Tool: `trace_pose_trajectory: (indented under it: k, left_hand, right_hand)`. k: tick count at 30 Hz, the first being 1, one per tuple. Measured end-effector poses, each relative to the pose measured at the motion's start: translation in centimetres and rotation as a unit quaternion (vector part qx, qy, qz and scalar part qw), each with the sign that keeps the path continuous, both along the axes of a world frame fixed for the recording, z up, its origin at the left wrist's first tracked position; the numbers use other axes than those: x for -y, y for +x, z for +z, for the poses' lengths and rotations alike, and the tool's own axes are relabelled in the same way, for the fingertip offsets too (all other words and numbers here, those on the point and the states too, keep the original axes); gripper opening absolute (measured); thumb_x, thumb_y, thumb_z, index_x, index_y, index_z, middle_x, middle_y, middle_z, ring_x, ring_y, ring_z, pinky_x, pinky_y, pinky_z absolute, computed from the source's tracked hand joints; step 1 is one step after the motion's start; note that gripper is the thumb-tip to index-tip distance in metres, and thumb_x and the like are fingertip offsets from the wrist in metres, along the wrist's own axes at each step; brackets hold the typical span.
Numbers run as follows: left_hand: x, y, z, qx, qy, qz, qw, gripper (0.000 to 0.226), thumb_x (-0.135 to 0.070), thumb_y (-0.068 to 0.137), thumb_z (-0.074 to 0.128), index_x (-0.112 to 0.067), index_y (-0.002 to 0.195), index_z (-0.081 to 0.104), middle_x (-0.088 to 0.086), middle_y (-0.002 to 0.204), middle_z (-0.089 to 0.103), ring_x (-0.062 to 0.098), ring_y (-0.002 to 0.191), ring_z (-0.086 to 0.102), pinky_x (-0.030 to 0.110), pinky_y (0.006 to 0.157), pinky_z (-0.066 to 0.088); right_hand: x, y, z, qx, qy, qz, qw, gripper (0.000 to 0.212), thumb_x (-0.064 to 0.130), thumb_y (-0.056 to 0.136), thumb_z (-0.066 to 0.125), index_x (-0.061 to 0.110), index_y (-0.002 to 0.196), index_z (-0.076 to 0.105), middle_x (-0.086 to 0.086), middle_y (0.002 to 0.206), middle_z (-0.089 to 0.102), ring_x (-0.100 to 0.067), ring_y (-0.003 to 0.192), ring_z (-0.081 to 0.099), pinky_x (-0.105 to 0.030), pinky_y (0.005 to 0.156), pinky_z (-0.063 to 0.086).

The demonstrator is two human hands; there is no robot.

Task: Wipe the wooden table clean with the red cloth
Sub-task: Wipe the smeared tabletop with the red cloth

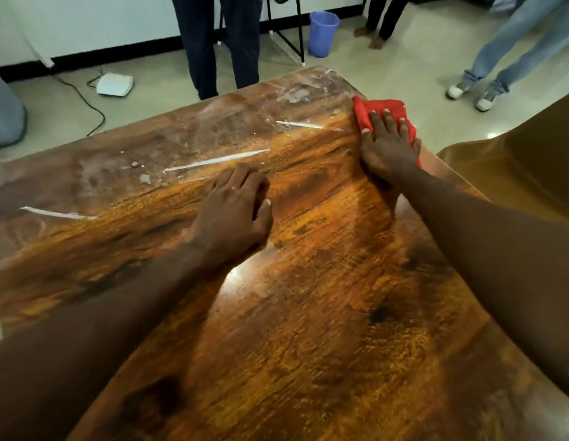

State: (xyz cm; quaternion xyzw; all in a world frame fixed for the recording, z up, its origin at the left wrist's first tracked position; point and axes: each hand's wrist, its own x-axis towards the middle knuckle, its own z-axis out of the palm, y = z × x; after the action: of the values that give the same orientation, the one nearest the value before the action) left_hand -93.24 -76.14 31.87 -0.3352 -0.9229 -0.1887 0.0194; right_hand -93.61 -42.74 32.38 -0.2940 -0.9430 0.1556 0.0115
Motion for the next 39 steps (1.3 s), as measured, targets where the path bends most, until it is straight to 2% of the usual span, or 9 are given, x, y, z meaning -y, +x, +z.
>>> trace_pose_trajectory:
  k: [4, 12, 21, 25, 29, 31, 34, 36, 39]
  left_hand:
    - [0.2, -0.1, -0.1, 0.005, 0.03, 0.077, 0.997, 0.039, -0.036, 0.097, 0.045, -0.011, 0.124, 0.057, 0.008, 0.125, 0.054, 0.024, 0.116, 0.05, 0.044, 0.104, 0.048]
    - [0.1, -0.1, 0.1, 0.0, 0.011, 0.107, 0.994, 0.047, -0.041, 0.094, 0.044, -0.013, 0.13, 0.055, 0.007, 0.129, 0.053, 0.026, 0.12, 0.05, 0.047, 0.105, 0.047]
    - [0.2, -0.3, -0.3, 0.0, 0.004, 0.105, 0.994, 0.043, -0.04, 0.095, 0.045, -0.016, 0.13, 0.053, 0.006, 0.132, 0.05, 0.025, 0.125, 0.047, 0.045, 0.108, 0.044]
    - [0.2, -0.4, -0.3, 0.016, 0.018, 0.123, 0.992, 0.04, -0.038, 0.097, 0.05, -0.015, 0.13, 0.052, 0.006, 0.134, 0.048, 0.024, 0.124, 0.046, 0.045, 0.11, 0.043]
    - [-0.2, -0.1, 0.2, 0.016, -0.008, 0.161, 0.987, 0.059, -0.046, 0.098, 0.046, -0.01, 0.145, 0.045, 0.012, 0.158, 0.039, 0.031, 0.144, 0.039, 0.051, 0.121, 0.032]
    - [-0.2, -0.1, 0.2, 0.018, -0.023, 0.165, 0.986, 0.064, -0.049, 0.1, 0.042, -0.009, 0.15, 0.043, 0.013, 0.163, 0.035, 0.033, 0.149, 0.034, 0.053, 0.126, 0.026]
    - [0.0, -0.2, -0.1, 0.018, -0.028, 0.168, 0.985, 0.067, -0.051, 0.102, 0.039, -0.009, 0.155, 0.039, 0.013, 0.166, 0.033, 0.032, 0.153, 0.03, 0.051, 0.129, 0.02]
    - [0.0, -0.1, -0.2, 0.012, -0.026, 0.166, 0.986, 0.067, -0.051, 0.102, 0.038, -0.011, 0.155, 0.039, 0.012, 0.165, 0.034, 0.031, 0.152, 0.031, 0.05, 0.129, 0.02]
    - [0.0, -0.2, -0.3, 0.011, -0.024, 0.157, 0.987, 0.065, -0.051, 0.102, 0.039, -0.012, 0.154, 0.039, 0.01, 0.164, 0.035, 0.029, 0.152, 0.03, 0.05, 0.128, 0.02]
  right_hand:
    - [2.3, -3.5, 0.4, 0.006, 0.007, 0.006, 1.0, 0.063, 0.052, 0.11, 0.021, 0.03, 0.169, 0.015, 0.0, 0.178, 0.006, -0.032, 0.163, 0.0, -0.066, 0.126, 0.001]
    - [7.3, -4.5, 0.6, 0.028, 0.023, 0.283, 0.958, 0.057, 0.058, 0.111, 0.019, 0.046, 0.166, 0.013, 0.015, 0.177, 0.005, -0.019, 0.163, -0.002, -0.066, 0.124, 0.004]
    - [3.4, -9.4, 0.0, 0.001, 0.014, 0.04, 0.999, 0.061, 0.056, 0.11, 0.018, 0.038, 0.168, 0.017, 0.005, 0.178, 0.007, -0.031, 0.163, 0.001, -0.063, 0.127, 0.001]
    - [8.8, -8.5, 0.2, 0.012, 0.06, 0.2, 0.978, 0.062, 0.06, 0.11, 0.014, 0.039, 0.168, 0.01, 0.006, 0.178, 0.005, -0.026, 0.163, 0.0, -0.064, 0.127, 0.002]
    - [10.2, -7.0, 0.2, 0.015, 0.056, 0.362, 0.93, 0.058, 0.059, 0.111, 0.019, 0.046, 0.166, 0.011, 0.013, 0.177, 0.004, -0.017, 0.163, -0.001, -0.061, 0.126, 0.004]
    - [7.6, -7.2, -0.1, -0.011, 0.053, 0.323, 0.945, 0.058, 0.06, 0.11, 0.02, 0.045, 0.166, 0.018, 0.011, 0.177, 0.01, -0.02, 0.163, 0.006, -0.062, 0.125, 0.008]
    - [3.2, -8.4, -0.6, -0.075, 0.011, 0.075, 0.994, 0.063, 0.061, 0.106, 0.034, 0.031, 0.161, 0.032, -0.005, 0.171, 0.03, -0.031, 0.158, 0.025, -0.059, 0.124, 0.022]
    - [1.7, -9.4, -0.9, -0.103, 0.005, -0.051, 0.993, 0.068, 0.059, 0.102, 0.043, 0.019, 0.157, 0.039, -0.013, 0.164, 0.041, -0.034, 0.154, 0.032, -0.058, 0.121, 0.028]
    - [2.0, -11.3, -0.6, -0.089, 0.022, -0.053, 0.994, 0.071, 0.055, 0.105, 0.038, 0.011, 0.16, 0.036, -0.012, 0.168, 0.035, -0.036, 0.157, 0.026, -0.059, 0.124, 0.021]
